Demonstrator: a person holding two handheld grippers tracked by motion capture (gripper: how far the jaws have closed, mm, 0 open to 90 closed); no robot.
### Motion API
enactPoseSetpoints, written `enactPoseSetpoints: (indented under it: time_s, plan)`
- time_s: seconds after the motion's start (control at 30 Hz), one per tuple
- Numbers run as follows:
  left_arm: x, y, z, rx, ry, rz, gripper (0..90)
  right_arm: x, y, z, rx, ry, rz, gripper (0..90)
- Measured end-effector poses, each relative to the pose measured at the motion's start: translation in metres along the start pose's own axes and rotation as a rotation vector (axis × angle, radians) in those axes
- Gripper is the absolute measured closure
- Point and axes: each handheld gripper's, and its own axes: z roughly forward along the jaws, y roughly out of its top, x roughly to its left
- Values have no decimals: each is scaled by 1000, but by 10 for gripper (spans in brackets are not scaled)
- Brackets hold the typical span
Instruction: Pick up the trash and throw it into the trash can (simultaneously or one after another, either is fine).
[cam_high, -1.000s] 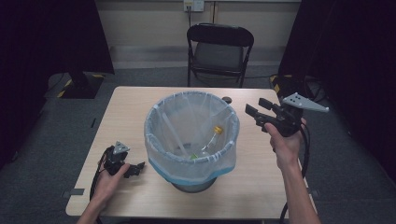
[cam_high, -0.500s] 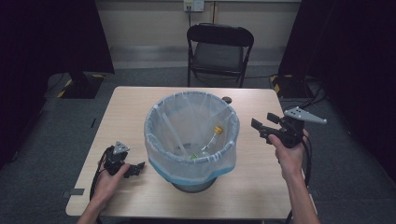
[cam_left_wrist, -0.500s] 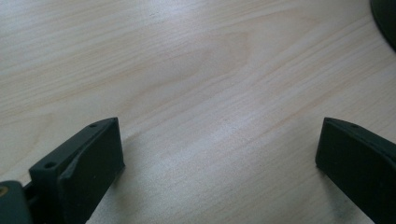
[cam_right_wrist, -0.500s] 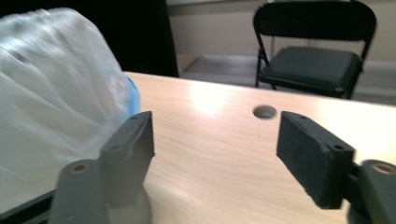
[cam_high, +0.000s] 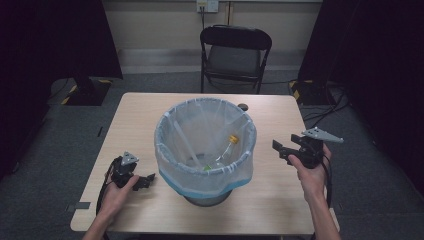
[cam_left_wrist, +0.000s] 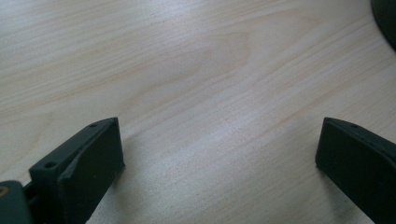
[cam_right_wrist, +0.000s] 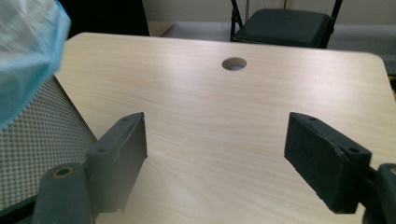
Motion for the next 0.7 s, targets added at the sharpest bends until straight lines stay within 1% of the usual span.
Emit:
enactPoseSetpoints:
  time_s: [0.03,0.07,0.1,0.13,0.23,0.27,0.3,0.4,0.47,0.5,0.57,0.7]
  plan:
    - [0,0,0,-1,0,-1,3,-1,-2,1,6,-1,5,196]
    - [0,0,0,-2,1,-2,3,-3,-8,3,24,-2,15,187]
    - [0,0,0,-2,1,-2,3,-3,-8,3,24,-2,15,187]
    - [-1,0,0,-3,0,-11,3,-4,-12,5,36,-5,17,186]
    - [-1,0,0,-4,1,-13,6,-7,-24,11,73,-6,34,184]
    - [-1,0,0,-4,1,-13,6,-8,-31,15,98,-23,27,184]
    - [-1,0,0,-4,1,-13,6,-8,-31,15,98,-23,27,184]
    - [-1,-1,0,-7,-1,-14,6,-10,-40,21,126,-34,29,179]
    - [-2,-1,0,-6,-1,-13,6,-12,-48,26,149,-55,29,173]
    - [-2,-1,0,-7,-1,-13,6,-12,-48,26,149,-55,29,173]
    - [-2,-1,0,-6,-1,-12,6,-14,-53,30,166,-66,27,163]
    - [-2,-1,0,-7,-1,-13,6,-17,-62,37,205,-84,12,161]
